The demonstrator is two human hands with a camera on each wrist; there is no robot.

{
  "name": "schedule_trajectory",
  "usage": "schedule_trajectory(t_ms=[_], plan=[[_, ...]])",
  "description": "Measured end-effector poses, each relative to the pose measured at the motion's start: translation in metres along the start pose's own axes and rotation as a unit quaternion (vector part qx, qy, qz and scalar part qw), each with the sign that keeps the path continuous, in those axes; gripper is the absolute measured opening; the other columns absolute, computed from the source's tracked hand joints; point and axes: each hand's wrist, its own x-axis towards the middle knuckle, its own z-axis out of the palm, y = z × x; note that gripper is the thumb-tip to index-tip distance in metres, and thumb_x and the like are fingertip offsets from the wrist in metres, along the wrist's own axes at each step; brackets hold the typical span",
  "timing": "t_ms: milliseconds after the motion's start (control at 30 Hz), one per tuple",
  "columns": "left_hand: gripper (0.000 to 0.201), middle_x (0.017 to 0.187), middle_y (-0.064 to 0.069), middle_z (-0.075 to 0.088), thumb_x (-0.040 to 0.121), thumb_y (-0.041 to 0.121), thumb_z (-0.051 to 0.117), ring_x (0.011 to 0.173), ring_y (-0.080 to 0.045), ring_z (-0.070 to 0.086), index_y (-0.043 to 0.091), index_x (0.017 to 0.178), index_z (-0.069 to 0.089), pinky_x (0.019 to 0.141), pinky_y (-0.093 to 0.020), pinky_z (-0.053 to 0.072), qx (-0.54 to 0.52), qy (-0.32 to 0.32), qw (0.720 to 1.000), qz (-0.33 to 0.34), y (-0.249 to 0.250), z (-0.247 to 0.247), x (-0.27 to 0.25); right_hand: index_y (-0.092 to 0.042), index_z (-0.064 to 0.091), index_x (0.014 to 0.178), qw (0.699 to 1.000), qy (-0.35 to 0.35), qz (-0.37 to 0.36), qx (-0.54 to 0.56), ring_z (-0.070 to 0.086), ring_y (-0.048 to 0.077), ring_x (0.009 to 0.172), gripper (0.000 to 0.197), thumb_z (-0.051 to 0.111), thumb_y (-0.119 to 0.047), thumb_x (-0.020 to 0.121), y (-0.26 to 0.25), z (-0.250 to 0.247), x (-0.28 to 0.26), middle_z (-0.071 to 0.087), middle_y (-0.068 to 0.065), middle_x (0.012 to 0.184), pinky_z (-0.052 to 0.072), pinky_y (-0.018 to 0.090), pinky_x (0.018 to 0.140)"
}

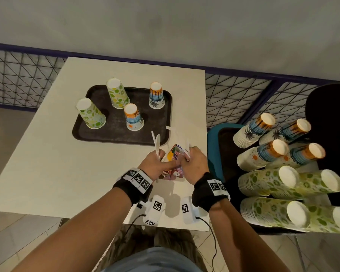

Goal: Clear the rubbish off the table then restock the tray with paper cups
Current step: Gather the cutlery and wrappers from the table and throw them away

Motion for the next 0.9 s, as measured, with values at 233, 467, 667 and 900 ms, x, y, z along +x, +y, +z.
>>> schedule_trajectory(t_ms=[233, 467, 667, 900], plan=[[0.051, 0.068, -0.016, 0.051, 0.085, 0.006, 0.083, 0.06, -0.03, 0.068, 0.021, 0.069, 0.037, 0.074, -0.059, 0.065, 0.04, 0.092, 0.995, 0.023, -0.01, -0.021, -0.009, -0.012, 0.058, 0.084, 0.993, -0.014, 0.036, 0.111, 0.054, 0.029, 0.099, 0.018, 0.057, -0.026, 0.096, -0.013, 0.011, -0.008, 0.052, 0.009, 0.098, 0.046, 0.039, 0.089], [0.031, 0.1, -0.012, 0.082, 0.097, 0.01, 0.074, 0.079, -0.026, 0.08, 0.015, 0.126, 0.063, 0.06, -0.034, 0.064, -0.077, 0.067, 0.992, 0.068, -0.002, -0.032, -0.02, -0.007, 0.046, 0.09, 0.996, -0.065, 0.029, 0.061, 0.049, 0.019, 0.065, 0.026, 0.032, -0.021, 0.107, -0.013, 0.004, -0.014, 0.048, 0.0, 0.07, 0.031, 0.018, 0.047], [0.011, 0.084, -0.007, 0.077, 0.102, 0.015, 0.067, 0.067, -0.016, 0.068, 0.006, 0.109, 0.069, 0.053, -0.021, 0.059, -0.172, 0.039, 0.984, 0.018, 0.003, -0.04, -0.029, -0.018, 0.045, 0.091, 0.982, -0.087, 0.077, 0.15, 0.048, 0.017, 0.062, 0.027, 0.03, -0.038, 0.103, 0.007, 0.023, -0.007, 0.05, 0.0, 0.072, 0.041, 0.032, 0.06], [0.023, 0.093, -0.008, 0.077, 0.108, 0.024, 0.057, 0.057, -0.007, 0.062, 0.004, 0.118, 0.065, 0.043, -0.015, 0.044, -0.171, -0.024, 0.985, 0.02, 0.013, -0.041, -0.029, -0.011, 0.052, 0.106, 0.915, -0.196, 0.139, 0.325, 0.035, 0.009, 0.046, 0.023, 0.032, -0.001, 0.104, -0.002, 0.027, -0.01, 0.042, 0.0, 0.059, 0.031, 0.024, 0.045]])
